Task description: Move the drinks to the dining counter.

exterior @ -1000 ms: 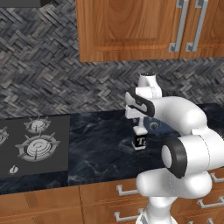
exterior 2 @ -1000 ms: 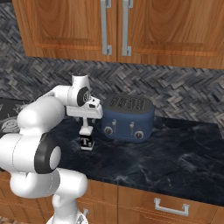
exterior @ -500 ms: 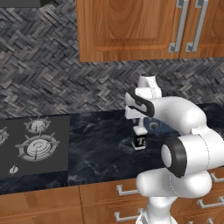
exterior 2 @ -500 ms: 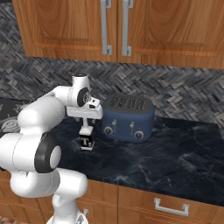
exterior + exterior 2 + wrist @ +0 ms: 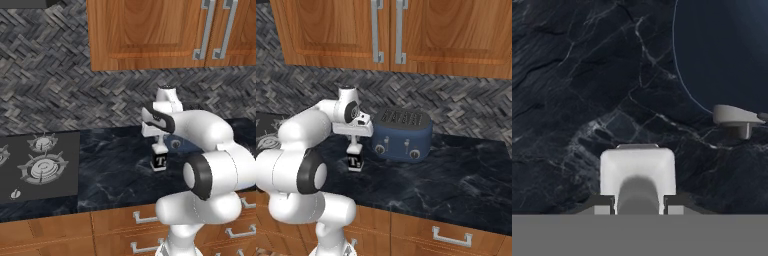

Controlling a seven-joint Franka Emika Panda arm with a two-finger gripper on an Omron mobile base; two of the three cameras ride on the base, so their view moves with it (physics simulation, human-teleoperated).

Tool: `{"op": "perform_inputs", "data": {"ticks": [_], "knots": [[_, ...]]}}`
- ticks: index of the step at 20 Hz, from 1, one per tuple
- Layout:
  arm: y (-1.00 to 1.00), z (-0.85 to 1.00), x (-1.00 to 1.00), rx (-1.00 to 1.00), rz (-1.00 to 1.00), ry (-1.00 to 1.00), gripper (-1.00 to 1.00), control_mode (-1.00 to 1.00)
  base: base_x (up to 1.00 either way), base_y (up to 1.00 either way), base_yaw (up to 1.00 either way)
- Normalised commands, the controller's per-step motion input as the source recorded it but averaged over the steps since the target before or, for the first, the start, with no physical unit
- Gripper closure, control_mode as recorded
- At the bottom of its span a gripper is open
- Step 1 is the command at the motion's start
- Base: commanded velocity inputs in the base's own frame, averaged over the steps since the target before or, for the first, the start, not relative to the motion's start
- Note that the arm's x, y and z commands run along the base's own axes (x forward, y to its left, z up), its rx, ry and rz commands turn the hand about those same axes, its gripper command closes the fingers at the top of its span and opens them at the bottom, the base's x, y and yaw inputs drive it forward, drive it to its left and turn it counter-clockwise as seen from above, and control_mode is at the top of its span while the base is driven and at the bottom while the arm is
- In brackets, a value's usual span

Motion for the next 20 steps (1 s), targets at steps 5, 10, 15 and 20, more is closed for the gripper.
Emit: {"op": "perform_inputs", "data": {"ticks": [5,10,15,20], "knots": [[0.0,0.0,0.02,0.0,0.0,0.0,1.0,-1.0,0.0,0.0,0.0],[0.0,0.03,-0.3,0.0,0.0,0.0,1.0,-1.0,0.0,0.0,0.0],[-0.04,0.22,-0.55,0.0,0.0,-0.01,1.0,-1.0,0.0,0.0,0.0],[-0.18,0.26,-0.32,0.0,0.0,-0.01,1.0,-1.0,0.0,0.0,0.0]]}}
